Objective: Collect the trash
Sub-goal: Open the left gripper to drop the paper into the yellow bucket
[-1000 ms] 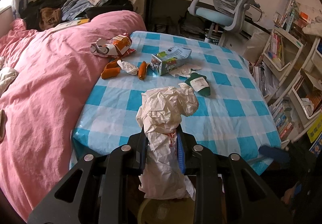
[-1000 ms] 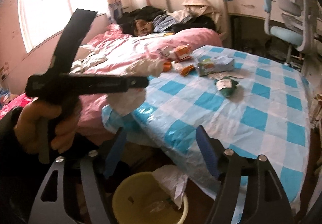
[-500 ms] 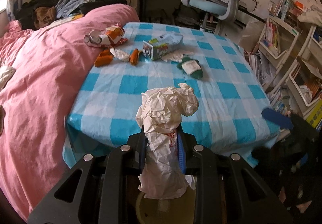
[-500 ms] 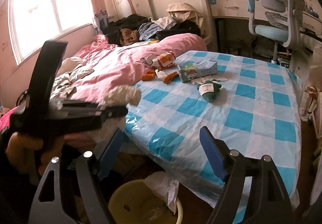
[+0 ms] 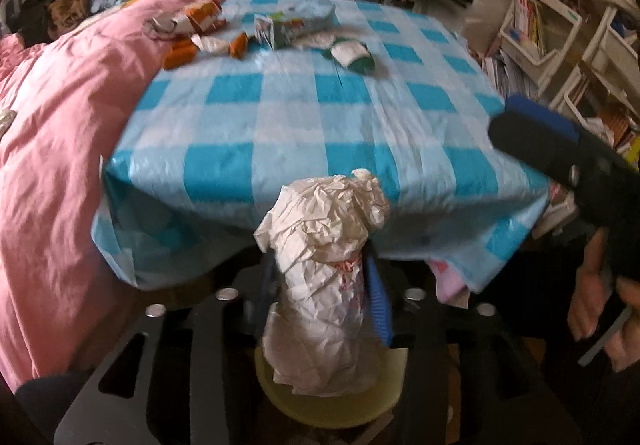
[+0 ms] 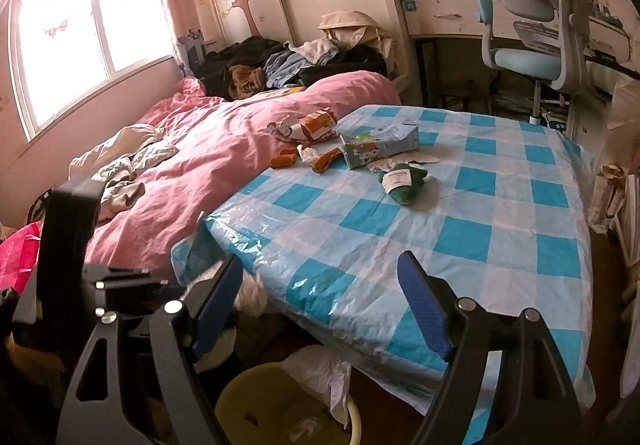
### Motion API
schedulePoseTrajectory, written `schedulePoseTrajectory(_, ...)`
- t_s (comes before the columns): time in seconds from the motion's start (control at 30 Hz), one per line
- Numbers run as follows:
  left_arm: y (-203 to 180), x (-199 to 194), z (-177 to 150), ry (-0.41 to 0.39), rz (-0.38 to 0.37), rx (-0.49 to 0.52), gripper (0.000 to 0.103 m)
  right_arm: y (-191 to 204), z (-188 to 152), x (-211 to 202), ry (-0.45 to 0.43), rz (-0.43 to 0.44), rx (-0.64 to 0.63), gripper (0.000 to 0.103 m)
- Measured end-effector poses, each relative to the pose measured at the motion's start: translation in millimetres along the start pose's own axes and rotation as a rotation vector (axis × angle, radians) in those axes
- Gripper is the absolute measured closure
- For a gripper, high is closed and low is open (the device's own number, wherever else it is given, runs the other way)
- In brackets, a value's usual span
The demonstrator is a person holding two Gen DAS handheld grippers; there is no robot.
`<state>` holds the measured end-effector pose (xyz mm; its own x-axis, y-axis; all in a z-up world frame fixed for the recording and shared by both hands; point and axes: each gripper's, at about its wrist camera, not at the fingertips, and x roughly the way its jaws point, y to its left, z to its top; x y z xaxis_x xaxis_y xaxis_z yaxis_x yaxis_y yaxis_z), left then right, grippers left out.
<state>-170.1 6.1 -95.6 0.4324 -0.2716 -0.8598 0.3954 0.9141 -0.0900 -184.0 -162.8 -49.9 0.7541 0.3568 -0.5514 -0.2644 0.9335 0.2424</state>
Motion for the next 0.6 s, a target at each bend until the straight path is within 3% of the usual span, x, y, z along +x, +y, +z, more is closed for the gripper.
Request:
schedulePoseTrajectory(0.23,-5.3,-3.2,-6.3,-0.003,0.018,0.028,0.045,-1.7,-1.0,0.5,0.007,-0.009,0.01,0.025)
schedulePoseTrajectory(0.4,1.2,-11.3,-1.4,-0.059,0.056,-0.001,0.036,-2.7,-2.3,2.4,0.015,-0.017,0.012,0.025)
schedulePoseTrajectory(0.6,9.7,-14.8,4.3,-0.097,0.084,-0.037,0.034,-0.8,-3.4,4.9,0.022,-0.022,0.002,0.024)
